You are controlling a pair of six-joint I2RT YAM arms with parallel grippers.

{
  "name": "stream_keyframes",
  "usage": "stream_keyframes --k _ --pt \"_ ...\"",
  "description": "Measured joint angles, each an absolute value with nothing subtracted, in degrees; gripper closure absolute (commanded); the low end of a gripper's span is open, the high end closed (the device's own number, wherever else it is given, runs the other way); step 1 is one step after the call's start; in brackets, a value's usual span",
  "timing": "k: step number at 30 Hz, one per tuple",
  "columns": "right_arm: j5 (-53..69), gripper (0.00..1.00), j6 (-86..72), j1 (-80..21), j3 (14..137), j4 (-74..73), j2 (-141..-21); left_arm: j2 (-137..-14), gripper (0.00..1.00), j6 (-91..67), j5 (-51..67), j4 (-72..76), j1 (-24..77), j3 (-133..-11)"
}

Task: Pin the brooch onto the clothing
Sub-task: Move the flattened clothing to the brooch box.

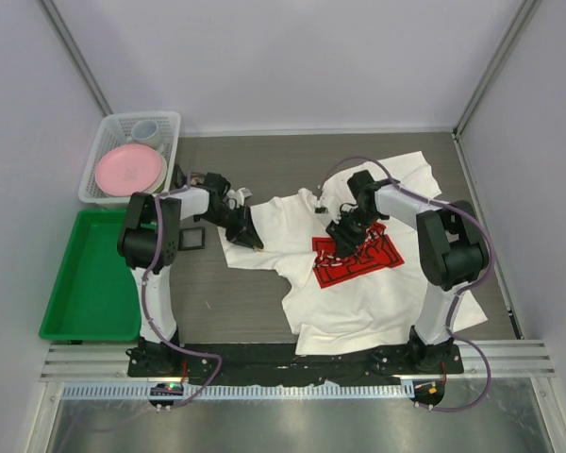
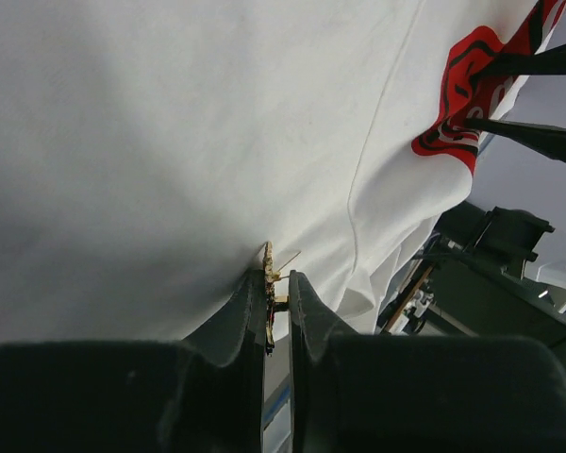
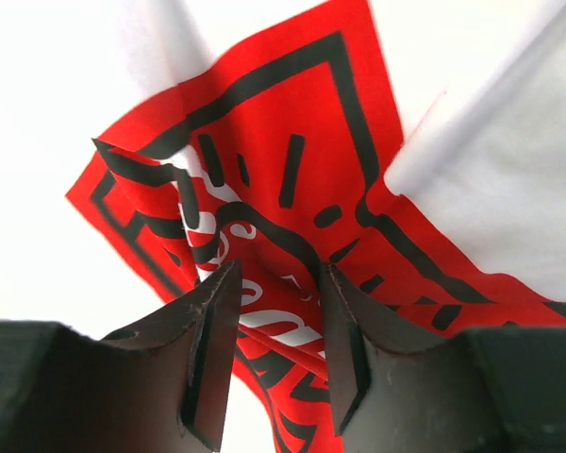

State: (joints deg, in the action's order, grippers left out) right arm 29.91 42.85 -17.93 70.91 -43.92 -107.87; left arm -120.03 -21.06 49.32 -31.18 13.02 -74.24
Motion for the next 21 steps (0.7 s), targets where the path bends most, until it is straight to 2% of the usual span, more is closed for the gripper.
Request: stream_keyframes --k 5,10,15,21 --pt "29.98 0.5 44.47 -19.86 70.3 -49.47 -106.34 -118.02 1.0 -18.94 48.84 -34.72 12.99 -72.47" --pt "30.13 0.49 45.08 -20.03 79.44 -51.68 -106.45 -113.99 1.0 -16.78 49.15 -35.81 13.26 -72.55" --pt "30.74 0.52 45.1 -20.03 91.59 -48.58 -109.3 -111.13 1.0 -16.49 49.47 -33.36 14.46 -75.88" --pt "27.81 0.56 41.43 -18.87 96.75 -44.73 -117.89 -115.96 1.0 -20.88 49.71 -25.69 15.29 -79.92"
